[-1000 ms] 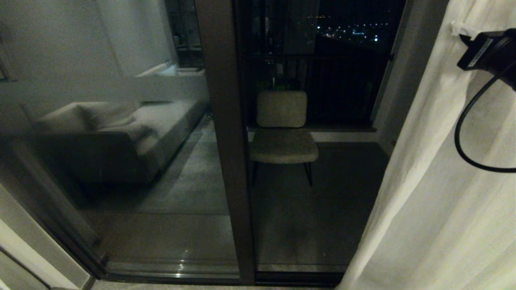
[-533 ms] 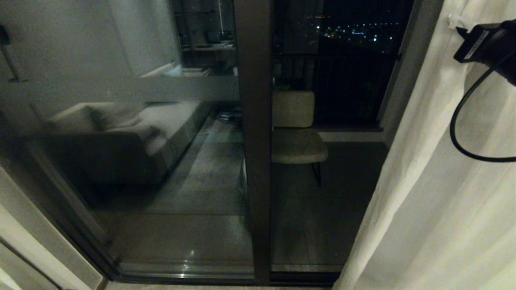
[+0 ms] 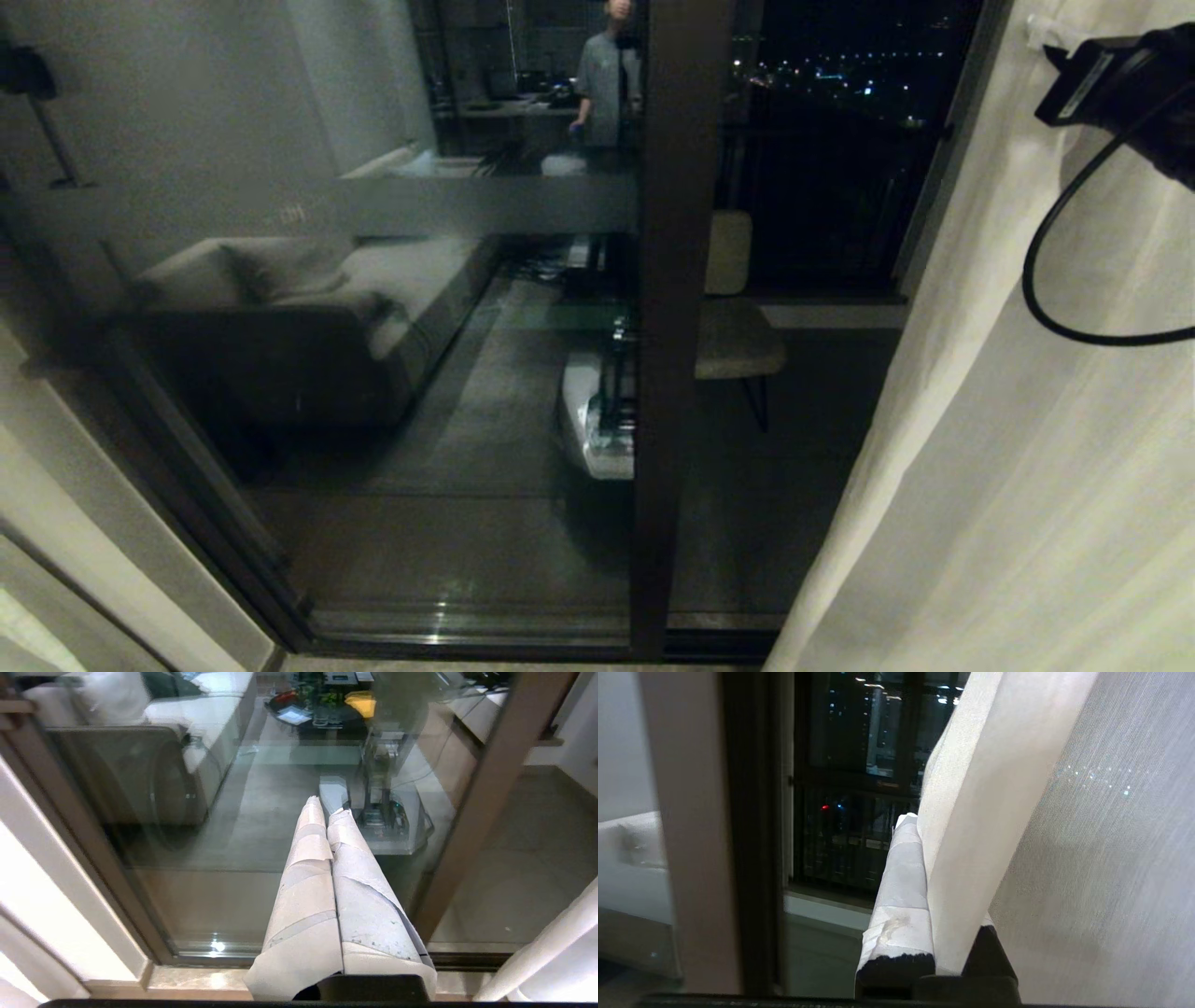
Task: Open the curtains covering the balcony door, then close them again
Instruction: Close the inner curtains on both sides
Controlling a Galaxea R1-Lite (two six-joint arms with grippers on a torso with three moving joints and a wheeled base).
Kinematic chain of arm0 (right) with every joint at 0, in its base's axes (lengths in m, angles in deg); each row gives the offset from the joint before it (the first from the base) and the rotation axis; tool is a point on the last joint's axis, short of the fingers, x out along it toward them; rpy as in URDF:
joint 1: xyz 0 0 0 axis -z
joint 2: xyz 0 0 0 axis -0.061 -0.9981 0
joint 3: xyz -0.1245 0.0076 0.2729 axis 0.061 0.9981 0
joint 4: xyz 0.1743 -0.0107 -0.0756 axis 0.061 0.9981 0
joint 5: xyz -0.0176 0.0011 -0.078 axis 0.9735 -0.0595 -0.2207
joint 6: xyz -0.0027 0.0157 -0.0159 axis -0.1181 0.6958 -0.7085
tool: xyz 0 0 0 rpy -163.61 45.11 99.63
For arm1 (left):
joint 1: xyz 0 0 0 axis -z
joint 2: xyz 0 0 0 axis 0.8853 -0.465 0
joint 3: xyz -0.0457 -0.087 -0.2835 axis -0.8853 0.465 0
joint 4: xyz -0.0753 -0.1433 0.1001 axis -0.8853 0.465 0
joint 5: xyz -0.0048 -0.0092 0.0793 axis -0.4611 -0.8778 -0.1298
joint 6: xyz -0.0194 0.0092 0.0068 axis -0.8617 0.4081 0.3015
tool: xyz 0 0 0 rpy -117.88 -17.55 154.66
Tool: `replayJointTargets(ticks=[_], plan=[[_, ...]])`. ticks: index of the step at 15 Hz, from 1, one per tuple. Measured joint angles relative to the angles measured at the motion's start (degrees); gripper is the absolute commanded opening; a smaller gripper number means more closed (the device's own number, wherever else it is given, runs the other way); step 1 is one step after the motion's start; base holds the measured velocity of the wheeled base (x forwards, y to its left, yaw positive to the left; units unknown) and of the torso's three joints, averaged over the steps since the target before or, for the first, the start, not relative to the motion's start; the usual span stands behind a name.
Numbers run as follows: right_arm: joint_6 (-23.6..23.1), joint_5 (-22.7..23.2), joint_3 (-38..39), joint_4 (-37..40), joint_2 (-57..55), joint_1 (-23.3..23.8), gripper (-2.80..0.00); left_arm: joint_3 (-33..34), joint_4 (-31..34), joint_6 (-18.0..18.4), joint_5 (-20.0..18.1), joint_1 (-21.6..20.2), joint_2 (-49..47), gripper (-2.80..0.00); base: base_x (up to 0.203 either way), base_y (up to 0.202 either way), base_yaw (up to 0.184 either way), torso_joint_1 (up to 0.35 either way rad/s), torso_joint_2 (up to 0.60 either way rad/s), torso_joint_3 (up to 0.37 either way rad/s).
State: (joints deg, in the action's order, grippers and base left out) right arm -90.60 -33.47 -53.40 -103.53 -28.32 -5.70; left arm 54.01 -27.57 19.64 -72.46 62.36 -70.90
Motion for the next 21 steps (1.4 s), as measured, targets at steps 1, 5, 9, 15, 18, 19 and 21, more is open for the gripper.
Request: replayJointTargets(ticks=[1,5,9,15,18,19,21], plan=[[0.0,0.0,-0.31,-0.06,-0.32,0.0,-2.8,0.0,-0.01,0.0,-0.02,0.0,0.0,-2.8,0.0,0.19,-0.001,0.007,0.0,0.007],[0.0,-0.02,-1.48,-1.11,-1.65,0.01,-2.8,0.0,0.0,0.0,0.0,0.02,0.0,-2.8,0.0,0.191,0.001,0.002,0.0,0.004],[0.0,-0.02,-2.0,-1.1,-2.28,0.01,-2.8,0.0,-0.02,0.0,-0.02,0.04,0.0,-2.8,0.0,0.191,0.001,0.001,0.0,0.001],[0.0,0.02,-1.6,-1.01,-2.37,0.01,-2.8,0.0,-0.02,0.01,0.0,0.04,0.0,-2.8,0.0,0.189,0.001,0.002,0.0,0.003],[0.0,0.0,-1.7,-1.05,-2.35,0.01,-2.8,0.0,-0.02,0.08,0.0,0.02,0.0,-2.8,0.0,0.192,0.002,0.005,0.0,0.004],[0.0,-0.02,-1.76,-1.02,-2.35,0.01,-2.8,0.0,-0.02,0.09,-0.01,0.02,0.0,-2.8,0.0,0.188,0.0,0.007,0.0,-0.001],[0.0,-0.02,-1.76,-1.05,-2.32,0.0,-2.8,0.0,-0.02,0.11,-0.02,0.02,0.0,-2.8,0.0,0.188,0.002,-0.001,0.0,0.005]])
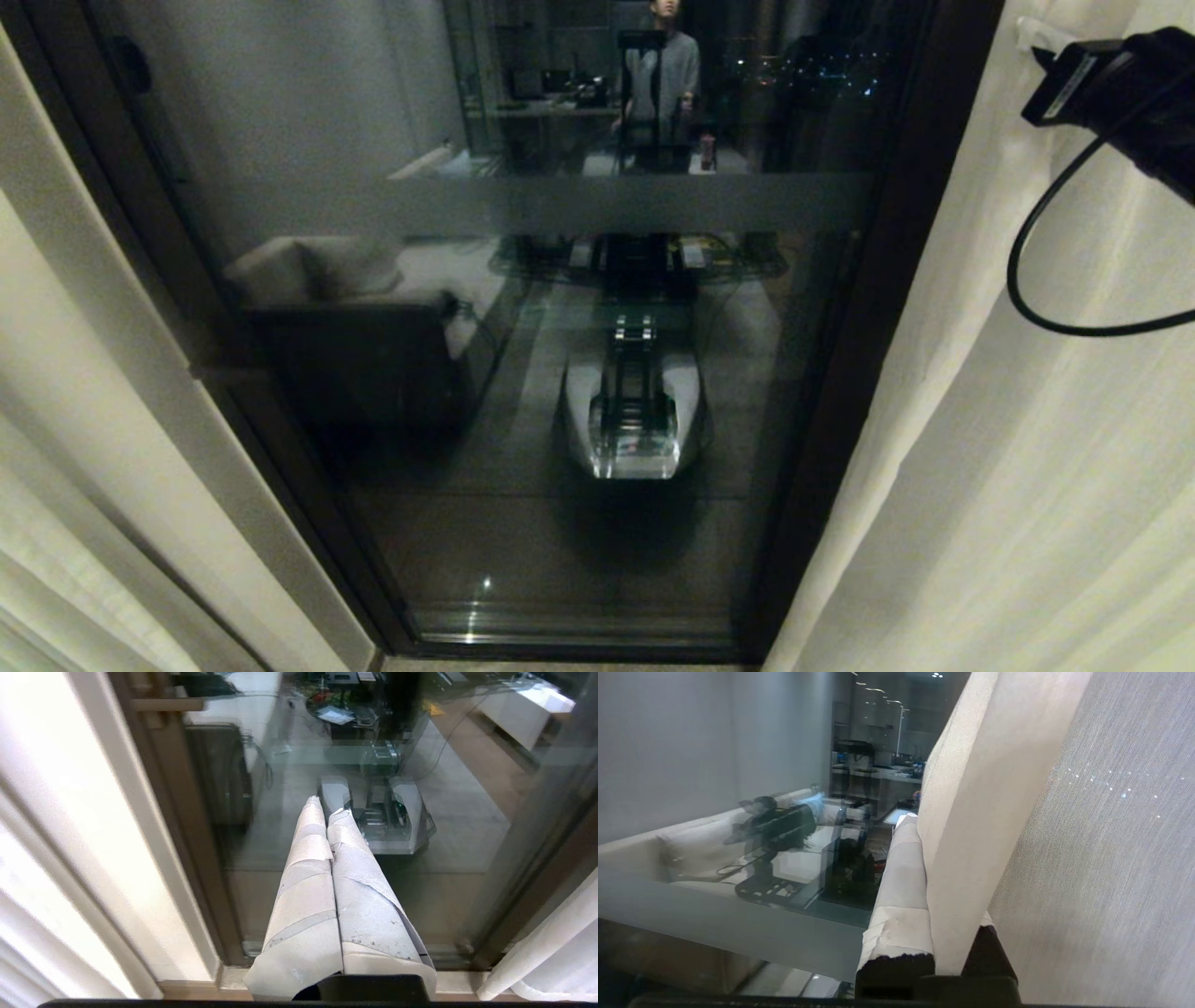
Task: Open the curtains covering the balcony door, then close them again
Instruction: Close the inner curtains on both sides
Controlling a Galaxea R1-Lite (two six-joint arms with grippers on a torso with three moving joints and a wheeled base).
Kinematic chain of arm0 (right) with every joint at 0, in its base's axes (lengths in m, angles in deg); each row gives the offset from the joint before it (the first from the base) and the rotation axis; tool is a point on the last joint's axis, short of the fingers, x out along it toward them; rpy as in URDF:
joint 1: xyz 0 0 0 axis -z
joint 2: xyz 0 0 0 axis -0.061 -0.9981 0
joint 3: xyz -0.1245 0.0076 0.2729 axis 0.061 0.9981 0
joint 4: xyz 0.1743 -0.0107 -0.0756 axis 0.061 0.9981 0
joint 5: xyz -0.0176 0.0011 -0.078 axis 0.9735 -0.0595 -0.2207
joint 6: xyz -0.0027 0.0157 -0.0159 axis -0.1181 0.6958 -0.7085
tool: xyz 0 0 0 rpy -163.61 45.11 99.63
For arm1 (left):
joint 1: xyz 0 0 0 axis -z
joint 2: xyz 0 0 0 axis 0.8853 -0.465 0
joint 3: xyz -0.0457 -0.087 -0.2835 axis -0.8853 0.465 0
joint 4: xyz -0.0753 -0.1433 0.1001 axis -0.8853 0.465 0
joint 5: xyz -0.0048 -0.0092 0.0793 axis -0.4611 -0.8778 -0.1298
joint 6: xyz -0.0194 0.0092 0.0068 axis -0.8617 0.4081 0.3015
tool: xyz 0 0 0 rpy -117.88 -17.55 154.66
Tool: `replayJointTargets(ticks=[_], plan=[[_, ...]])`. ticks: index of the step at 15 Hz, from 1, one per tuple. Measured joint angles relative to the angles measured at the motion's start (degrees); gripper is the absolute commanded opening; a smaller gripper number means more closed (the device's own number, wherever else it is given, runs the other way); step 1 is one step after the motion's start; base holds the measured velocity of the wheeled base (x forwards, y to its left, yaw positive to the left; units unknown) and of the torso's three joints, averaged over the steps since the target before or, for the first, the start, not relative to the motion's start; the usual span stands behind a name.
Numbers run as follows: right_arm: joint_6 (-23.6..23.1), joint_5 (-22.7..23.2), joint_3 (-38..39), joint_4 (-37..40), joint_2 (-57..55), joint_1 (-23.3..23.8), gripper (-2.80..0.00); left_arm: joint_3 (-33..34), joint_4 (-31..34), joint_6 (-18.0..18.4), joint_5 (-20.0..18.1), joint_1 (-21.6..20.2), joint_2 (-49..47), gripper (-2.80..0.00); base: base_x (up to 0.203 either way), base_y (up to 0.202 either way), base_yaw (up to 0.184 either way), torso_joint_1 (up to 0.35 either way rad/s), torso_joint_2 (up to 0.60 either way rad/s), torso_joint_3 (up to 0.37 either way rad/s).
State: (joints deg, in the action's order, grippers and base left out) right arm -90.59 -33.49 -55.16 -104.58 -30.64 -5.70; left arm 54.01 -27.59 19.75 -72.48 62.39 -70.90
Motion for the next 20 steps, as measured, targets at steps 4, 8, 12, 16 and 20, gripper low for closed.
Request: replayJointTargets(ticks=[4,8,12,16,20], plan=[[0.0,0.02,0.02,0.0,0.09,0.04,-2.8,0.0,0.07,-0.01,0.0,0.0,0.0,-2.8,0.0,0.189,0.002,0.003,0.0,0.001],[0.01,0.01,0.11,0.04,0.26,0.01,-2.8,0.0,0.09,0.07,-0.03,0.0,0.0,-2.8,0.0,0.191,0.0,0.001,0.0,0.004],[0.01,0.0,0.11,0.0,0.46,0.04,-2.8,0.0,0.09,0.09,0.0,0.0,0.0,-2.8,0.0,0.19,0.001,0.003,0.0,0.002],[0.01,0.0,0.22,0.04,0.66,0.01,-2.8,0.0,0.06,0.15,0.0,0.0,0.0,-2.8,0.0,0.188,-0.002,0.004,0.0,0.001],[0.0,0.02,0.28,0.06,0.96,0.01,-2.8,0.0,0.09,0.15,0.02,0.01,0.0,-2.8,0.0,0.164,0.0,0.002,0.0,0.002]])
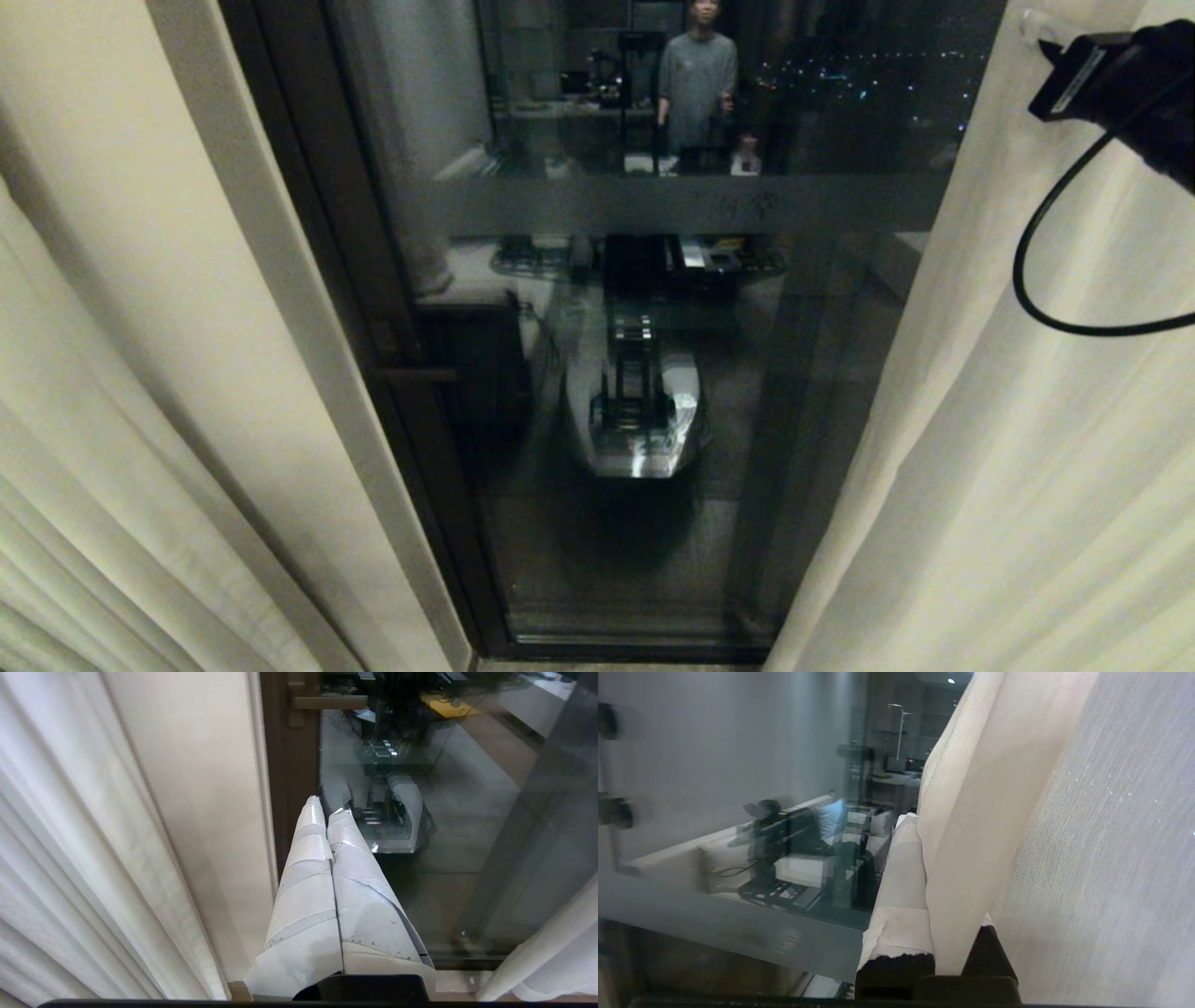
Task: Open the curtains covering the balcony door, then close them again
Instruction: Close the inner curtains on both sides
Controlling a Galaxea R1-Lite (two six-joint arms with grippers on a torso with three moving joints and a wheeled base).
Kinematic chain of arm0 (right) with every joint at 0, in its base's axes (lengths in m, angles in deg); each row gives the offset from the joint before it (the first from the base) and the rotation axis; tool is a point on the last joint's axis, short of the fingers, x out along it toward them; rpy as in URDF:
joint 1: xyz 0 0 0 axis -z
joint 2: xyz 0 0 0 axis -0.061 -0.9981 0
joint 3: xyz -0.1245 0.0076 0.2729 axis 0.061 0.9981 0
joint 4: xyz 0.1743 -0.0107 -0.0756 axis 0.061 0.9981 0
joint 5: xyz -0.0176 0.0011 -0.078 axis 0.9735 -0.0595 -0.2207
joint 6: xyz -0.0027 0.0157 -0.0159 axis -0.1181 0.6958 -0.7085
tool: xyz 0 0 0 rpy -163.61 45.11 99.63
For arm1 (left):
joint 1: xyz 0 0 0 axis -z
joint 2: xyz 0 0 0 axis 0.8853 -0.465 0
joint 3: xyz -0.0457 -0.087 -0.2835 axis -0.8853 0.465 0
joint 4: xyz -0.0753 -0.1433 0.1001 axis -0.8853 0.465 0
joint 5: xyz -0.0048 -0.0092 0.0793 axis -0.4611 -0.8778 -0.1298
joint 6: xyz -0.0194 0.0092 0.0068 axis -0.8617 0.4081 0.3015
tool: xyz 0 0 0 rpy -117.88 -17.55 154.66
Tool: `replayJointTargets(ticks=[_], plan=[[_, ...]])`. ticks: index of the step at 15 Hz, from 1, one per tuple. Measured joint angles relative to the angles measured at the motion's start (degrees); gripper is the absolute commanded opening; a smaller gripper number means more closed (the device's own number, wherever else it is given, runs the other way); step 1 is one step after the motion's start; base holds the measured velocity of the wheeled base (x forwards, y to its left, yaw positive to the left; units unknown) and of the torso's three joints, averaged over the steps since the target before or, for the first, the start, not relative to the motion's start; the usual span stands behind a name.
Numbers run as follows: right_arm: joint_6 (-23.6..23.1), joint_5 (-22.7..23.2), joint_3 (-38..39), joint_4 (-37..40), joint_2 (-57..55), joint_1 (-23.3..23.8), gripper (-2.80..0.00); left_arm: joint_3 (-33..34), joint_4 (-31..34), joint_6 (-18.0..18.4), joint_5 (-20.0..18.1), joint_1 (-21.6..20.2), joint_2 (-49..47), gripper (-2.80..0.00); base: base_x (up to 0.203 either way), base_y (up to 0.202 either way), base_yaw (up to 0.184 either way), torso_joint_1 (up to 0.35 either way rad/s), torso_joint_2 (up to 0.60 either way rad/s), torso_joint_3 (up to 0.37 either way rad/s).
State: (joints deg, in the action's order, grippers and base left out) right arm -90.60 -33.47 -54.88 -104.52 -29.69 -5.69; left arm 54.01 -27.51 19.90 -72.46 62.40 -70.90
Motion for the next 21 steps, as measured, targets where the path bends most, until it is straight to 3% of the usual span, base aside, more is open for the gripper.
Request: replayJointTargets(ticks=[13,21], plan=[[-0.57,0.12,0.06,-0.09,0.75,-0.29,-2.8,0.0,-0.09,-0.17,-0.02,0.0,0.0,-2.8,0.0,0.004,0.0,0.0,0.0,0.0],[-4.61,-0.36,-0.12,-1.9,0.35,-10.16,-2.8,0.0,-0.09,-0.17,-0.02,-0.04,0.0,-2.8,0.0,0.0,0.0,0.0,0.0,0.0]])
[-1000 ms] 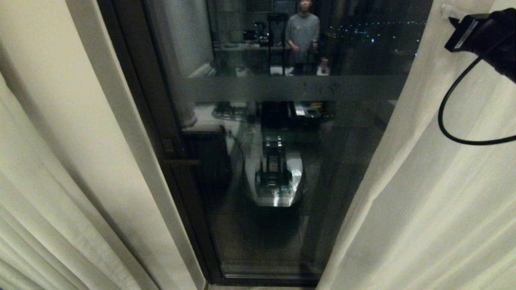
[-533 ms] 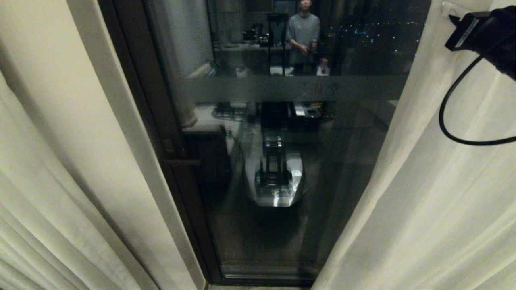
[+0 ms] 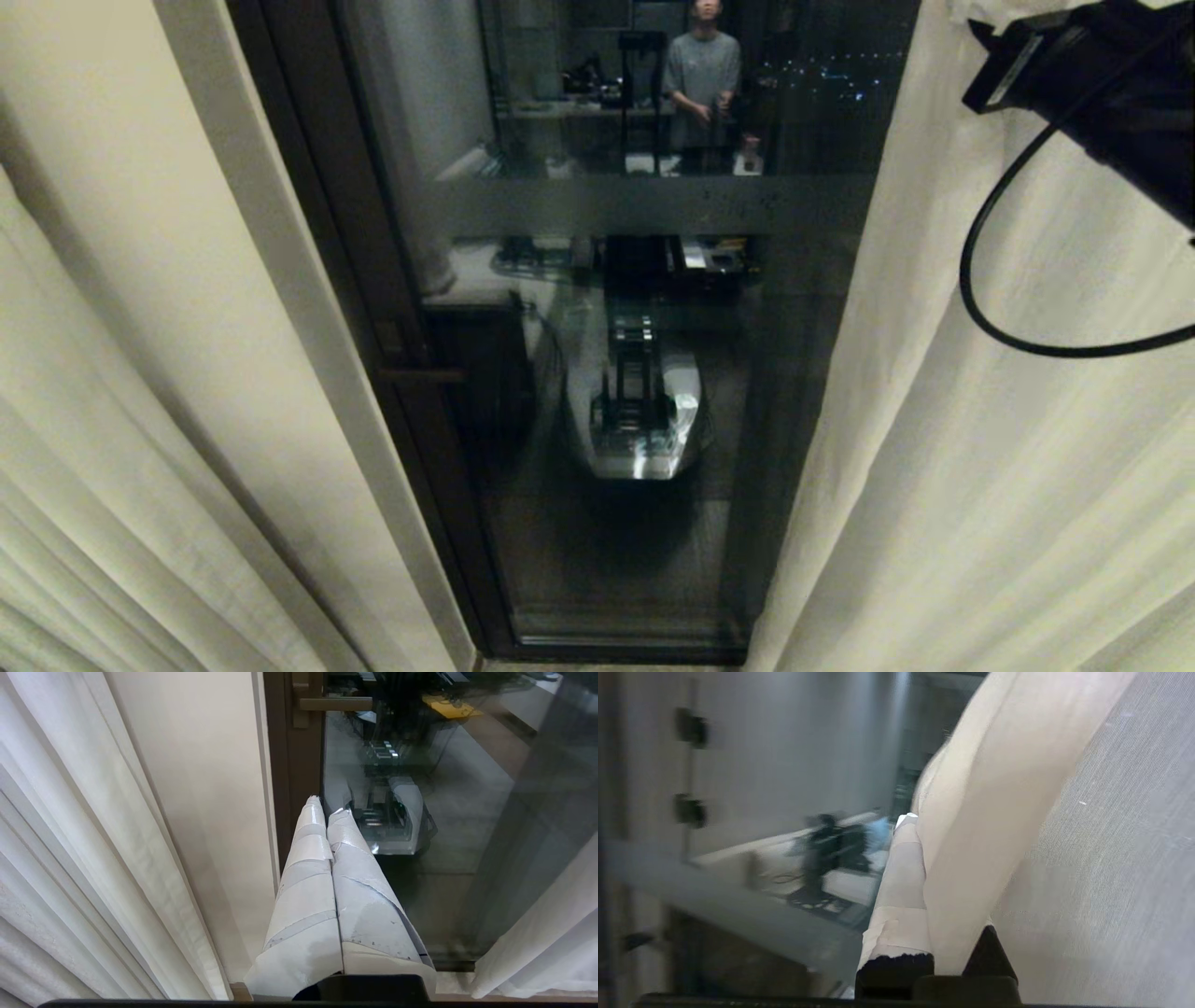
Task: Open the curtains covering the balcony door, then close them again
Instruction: Close the inner curtains on both sides
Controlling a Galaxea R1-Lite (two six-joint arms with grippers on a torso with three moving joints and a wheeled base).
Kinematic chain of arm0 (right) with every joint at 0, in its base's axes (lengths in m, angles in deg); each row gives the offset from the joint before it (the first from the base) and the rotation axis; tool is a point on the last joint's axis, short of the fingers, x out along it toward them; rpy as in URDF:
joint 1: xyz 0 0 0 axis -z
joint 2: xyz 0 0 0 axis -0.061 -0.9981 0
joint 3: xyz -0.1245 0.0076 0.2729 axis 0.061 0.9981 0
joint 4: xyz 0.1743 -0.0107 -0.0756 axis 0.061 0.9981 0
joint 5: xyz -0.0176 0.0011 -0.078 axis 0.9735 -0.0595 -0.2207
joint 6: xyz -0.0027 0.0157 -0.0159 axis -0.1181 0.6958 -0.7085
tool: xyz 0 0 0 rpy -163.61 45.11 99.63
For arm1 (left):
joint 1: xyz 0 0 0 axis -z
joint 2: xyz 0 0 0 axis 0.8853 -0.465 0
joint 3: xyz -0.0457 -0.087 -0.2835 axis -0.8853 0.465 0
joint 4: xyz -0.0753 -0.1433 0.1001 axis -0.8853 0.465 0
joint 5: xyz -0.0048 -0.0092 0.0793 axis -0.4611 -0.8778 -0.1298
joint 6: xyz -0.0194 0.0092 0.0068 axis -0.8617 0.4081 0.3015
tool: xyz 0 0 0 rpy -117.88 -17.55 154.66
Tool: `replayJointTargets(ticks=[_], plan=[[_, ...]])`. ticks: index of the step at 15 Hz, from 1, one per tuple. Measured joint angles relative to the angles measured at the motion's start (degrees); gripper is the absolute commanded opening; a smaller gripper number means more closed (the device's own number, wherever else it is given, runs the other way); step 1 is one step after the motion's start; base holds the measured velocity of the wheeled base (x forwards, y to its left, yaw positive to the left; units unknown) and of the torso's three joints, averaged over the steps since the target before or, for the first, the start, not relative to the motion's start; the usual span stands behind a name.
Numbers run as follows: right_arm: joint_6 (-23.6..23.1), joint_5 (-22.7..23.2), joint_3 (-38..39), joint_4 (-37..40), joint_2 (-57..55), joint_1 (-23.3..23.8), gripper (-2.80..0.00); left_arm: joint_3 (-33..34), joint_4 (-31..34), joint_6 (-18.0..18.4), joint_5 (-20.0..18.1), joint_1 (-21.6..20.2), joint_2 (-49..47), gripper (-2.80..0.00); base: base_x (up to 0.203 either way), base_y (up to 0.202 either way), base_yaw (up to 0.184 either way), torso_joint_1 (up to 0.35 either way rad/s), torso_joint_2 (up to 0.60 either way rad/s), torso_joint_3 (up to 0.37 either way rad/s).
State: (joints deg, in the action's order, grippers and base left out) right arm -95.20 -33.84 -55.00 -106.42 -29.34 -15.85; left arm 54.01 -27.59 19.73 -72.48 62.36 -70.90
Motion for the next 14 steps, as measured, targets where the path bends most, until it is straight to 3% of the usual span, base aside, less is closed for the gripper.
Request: replayJointTargets(ticks=[6,14], plan=[[-0.51,-2.05,0.22,0.3,-0.56,-1.05,-2.8,0.0,0.0,0.02,0.0,0.04,0.0,-2.8,0.0,0.0,0.0,0.0,0.0,0.0],[-0.32,-2.19,1.66,0.43,-1.53,9.96,-2.8,-0.02,0.01,0.02,0.0,0.0,0.0,-2.8,0.0,0.0,0.0,0.0,0.0,0.0]])
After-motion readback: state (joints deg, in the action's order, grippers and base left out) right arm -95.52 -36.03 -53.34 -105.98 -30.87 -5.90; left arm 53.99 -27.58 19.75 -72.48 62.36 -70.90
